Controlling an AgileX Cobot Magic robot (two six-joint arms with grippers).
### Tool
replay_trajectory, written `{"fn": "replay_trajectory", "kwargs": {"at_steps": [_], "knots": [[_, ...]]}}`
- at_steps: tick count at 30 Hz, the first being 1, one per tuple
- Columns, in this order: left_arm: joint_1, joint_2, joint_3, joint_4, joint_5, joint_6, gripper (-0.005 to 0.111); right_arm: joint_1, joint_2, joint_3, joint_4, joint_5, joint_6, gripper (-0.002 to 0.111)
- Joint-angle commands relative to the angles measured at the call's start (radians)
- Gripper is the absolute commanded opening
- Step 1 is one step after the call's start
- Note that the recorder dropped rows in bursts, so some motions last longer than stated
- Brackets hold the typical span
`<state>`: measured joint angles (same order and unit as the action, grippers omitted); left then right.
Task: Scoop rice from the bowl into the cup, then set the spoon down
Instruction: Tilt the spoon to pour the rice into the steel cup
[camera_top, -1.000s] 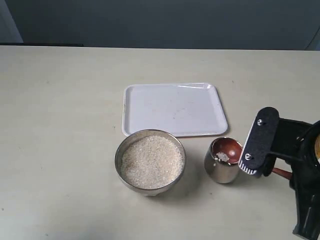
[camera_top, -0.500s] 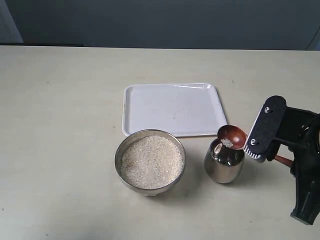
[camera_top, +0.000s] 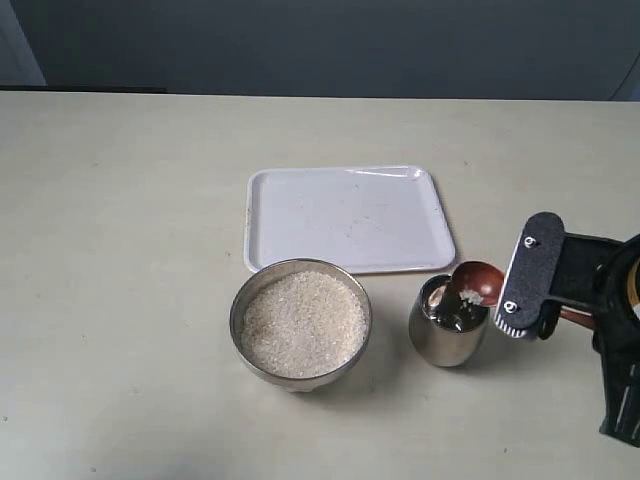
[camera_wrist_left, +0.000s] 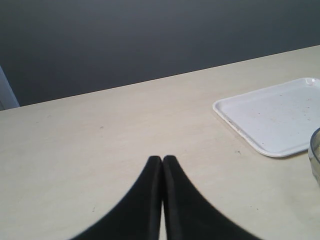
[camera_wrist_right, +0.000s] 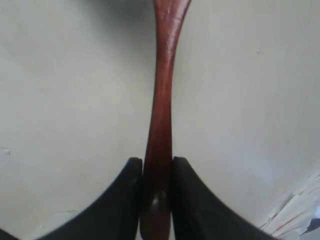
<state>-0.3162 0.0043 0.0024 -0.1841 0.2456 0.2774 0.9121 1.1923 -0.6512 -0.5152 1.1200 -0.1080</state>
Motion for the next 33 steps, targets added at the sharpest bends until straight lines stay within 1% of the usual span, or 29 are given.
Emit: {"fn": "replay_trajectory", "kwargs": {"at_steps": [1, 8, 13, 19, 22, 29, 33], "knots": [[-0.005, -0.004, -0.002, -0.001, -0.007, -0.005, 0.001, -0.004, -0.001, 0.002, -0.049, -0.017, 0.016, -0.001], [-0.005, -0.004, -0.002, -0.001, -0.007, -0.005, 0.001, -0.002, -0.001, 0.022, -0.092, -0.032, 0.032, -0.001], [-0.005, -0.004, -0.002, -0.001, -0.007, -0.005, 0.001, 0.038, -0.001, 0.04, -0.109, -0.045, 0.04, -0.001], [-0.005, -0.004, -0.002, -0.001, -0.007, -0.005, 0.001, 0.046, -0.001, 0.04, -0.135, -0.058, 0.063, -0.001], [-0.005, -0.004, -0.002, -0.001, -0.007, -0.005, 0.001, 0.066, -0.001, 0.04, -0.14, -0.054, 0.065, -0.001], [-0.005, -0.004, -0.002, 0.003, -0.007, -0.005, 0.001, 0.095, -0.001, 0.04, -0.153, -0.025, 0.068, -0.001], [-0.005, -0.004, -0.002, 0.0, -0.007, -0.005, 0.001, 0.116, -0.001, 0.041, -0.17, 0.03, 0.074, -0.001]]}}
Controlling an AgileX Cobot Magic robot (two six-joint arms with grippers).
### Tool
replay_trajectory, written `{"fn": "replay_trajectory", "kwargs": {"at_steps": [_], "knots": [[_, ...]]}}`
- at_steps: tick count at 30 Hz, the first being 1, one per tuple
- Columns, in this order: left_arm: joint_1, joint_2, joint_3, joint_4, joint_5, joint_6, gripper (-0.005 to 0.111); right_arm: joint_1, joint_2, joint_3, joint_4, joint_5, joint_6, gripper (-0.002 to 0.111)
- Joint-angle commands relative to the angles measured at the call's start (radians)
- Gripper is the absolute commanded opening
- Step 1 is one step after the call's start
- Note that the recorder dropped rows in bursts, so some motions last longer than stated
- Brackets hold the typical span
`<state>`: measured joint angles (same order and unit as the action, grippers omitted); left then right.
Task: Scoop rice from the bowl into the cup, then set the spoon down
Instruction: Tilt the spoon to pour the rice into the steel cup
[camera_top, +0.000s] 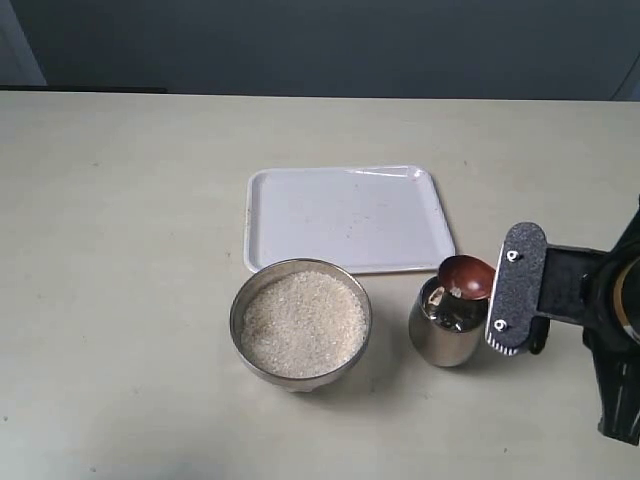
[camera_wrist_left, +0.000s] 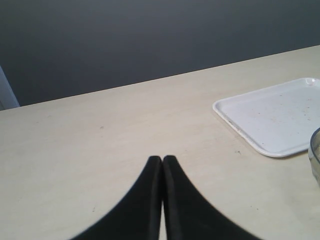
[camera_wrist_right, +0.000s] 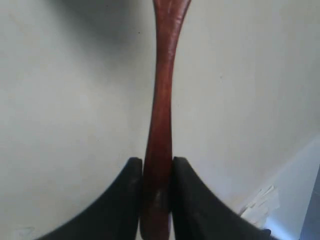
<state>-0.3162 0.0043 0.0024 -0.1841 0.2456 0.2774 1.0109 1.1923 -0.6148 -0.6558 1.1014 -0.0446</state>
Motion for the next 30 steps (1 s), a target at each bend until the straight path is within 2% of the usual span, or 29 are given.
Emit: {"fn": "replay_trajectory", "kwargs": {"at_steps": [1, 27, 30], "knots": [[-0.005, -0.004, -0.002, 0.0, -0.007, -0.005, 0.001, 0.022, -0.001, 0.005, -0.039, 0.052, 0.016, -0.001], [-0.005, -0.004, -0.002, 0.0, -0.007, -0.005, 0.001, 0.027, -0.001, 0.005, -0.067, 0.073, 0.02, -0.001], [-0.005, -0.004, -0.002, 0.0, -0.007, -0.005, 0.001, 0.055, -0.001, 0.005, -0.08, 0.079, 0.02, -0.001]]}}
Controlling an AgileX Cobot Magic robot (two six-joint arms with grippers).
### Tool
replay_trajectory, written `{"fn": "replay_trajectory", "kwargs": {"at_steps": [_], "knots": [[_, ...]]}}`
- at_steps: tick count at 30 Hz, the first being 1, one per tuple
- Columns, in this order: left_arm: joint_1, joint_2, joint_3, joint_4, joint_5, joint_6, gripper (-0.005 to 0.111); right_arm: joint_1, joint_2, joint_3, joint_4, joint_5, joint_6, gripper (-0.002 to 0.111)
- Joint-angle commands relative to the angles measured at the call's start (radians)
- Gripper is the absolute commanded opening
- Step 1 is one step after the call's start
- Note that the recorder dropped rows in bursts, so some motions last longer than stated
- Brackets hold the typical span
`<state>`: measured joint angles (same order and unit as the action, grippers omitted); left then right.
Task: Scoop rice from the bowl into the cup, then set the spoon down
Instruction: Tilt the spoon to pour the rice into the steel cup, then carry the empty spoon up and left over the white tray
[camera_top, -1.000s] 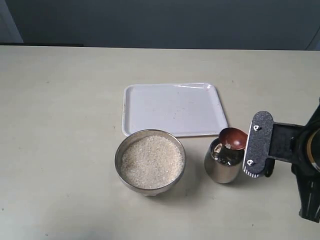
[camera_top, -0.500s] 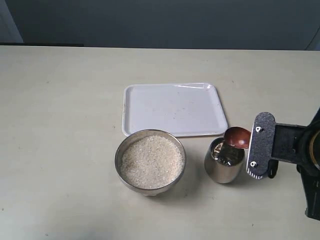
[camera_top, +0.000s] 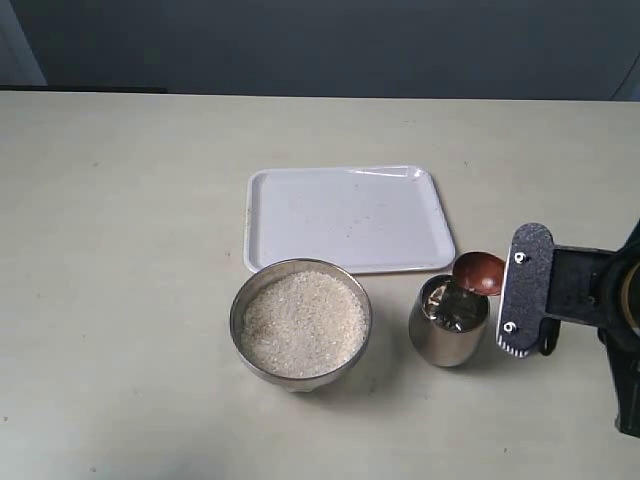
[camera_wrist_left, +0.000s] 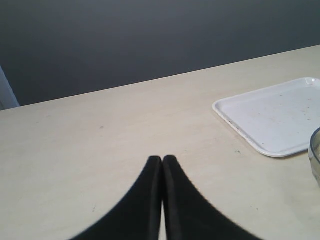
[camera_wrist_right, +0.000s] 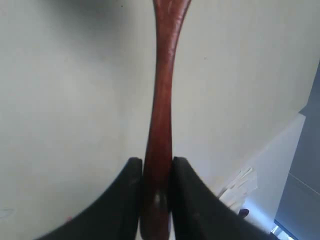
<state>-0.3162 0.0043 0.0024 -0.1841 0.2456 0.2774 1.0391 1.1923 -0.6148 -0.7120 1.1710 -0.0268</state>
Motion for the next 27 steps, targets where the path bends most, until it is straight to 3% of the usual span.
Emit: {"fn": "replay_trajectory", "kwargs": {"at_steps": [1, 18, 24, 27], "knots": [[-0.005, -0.004, -0.002, 0.0, -0.007, -0.005, 0.001, 0.037, -0.001, 0.005, -0.026, 0.01, 0.003, -0.001], [-0.005, -0.004, -0.002, -0.001, -0.007, -0.005, 0.001, 0.047, -0.001, -0.001, -0.024, 0.01, 0.003, -0.001], [-0.005, -0.004, -0.002, -0.001, -0.007, -0.005, 0.001, 0.047, -0.001, -0.04, -0.049, -0.207, 0.094, -0.001], [-0.005, -0.004, -0.002, -0.001, -0.007, -0.005, 0.001, -0.001, 0.003, -0.04, -0.103, -0.338, 0.116, -0.001]]}}
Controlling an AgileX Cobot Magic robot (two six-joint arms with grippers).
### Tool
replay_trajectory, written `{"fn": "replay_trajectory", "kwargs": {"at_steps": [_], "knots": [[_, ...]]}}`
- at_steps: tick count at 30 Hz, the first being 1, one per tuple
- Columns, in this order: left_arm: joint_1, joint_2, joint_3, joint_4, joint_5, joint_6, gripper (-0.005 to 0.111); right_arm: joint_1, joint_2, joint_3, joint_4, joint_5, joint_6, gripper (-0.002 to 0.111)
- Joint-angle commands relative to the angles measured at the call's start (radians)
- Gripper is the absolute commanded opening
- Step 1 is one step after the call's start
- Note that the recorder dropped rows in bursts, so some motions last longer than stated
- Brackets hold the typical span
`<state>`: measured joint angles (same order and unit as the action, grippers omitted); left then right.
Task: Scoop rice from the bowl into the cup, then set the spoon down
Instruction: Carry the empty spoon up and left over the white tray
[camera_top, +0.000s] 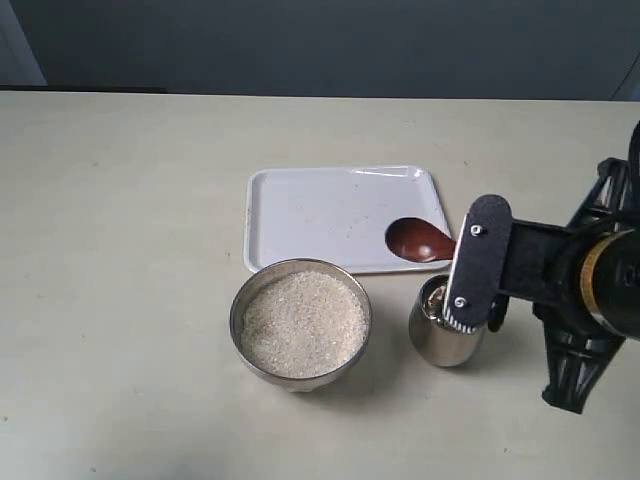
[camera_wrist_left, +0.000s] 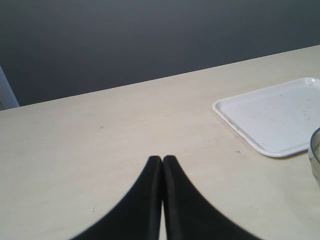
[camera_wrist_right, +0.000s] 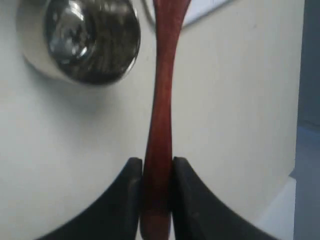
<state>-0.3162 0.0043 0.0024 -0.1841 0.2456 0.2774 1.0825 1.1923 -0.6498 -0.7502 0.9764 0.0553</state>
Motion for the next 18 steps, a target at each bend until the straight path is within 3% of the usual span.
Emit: {"fn": "replay_trajectory", "kwargs": {"at_steps": [1, 10, 18], "knots": [[-0.005, -0.004, -0.002, -0.001, -0.007, -0.005, 0.001, -0.072, 0.007, -0.007, -0.082, -0.185, 0.036, -0.001], [-0.005, -0.004, -0.002, -0.001, -0.007, -0.005, 0.001, -0.302, 0.159, -0.054, -0.132, -0.519, 0.053, -0.001], [-0.005, -0.004, -0.002, 0.001, -0.007, -0.005, 0.001, -0.371, 0.363, -0.201, -0.111, -0.652, 0.051, -0.001]]}}
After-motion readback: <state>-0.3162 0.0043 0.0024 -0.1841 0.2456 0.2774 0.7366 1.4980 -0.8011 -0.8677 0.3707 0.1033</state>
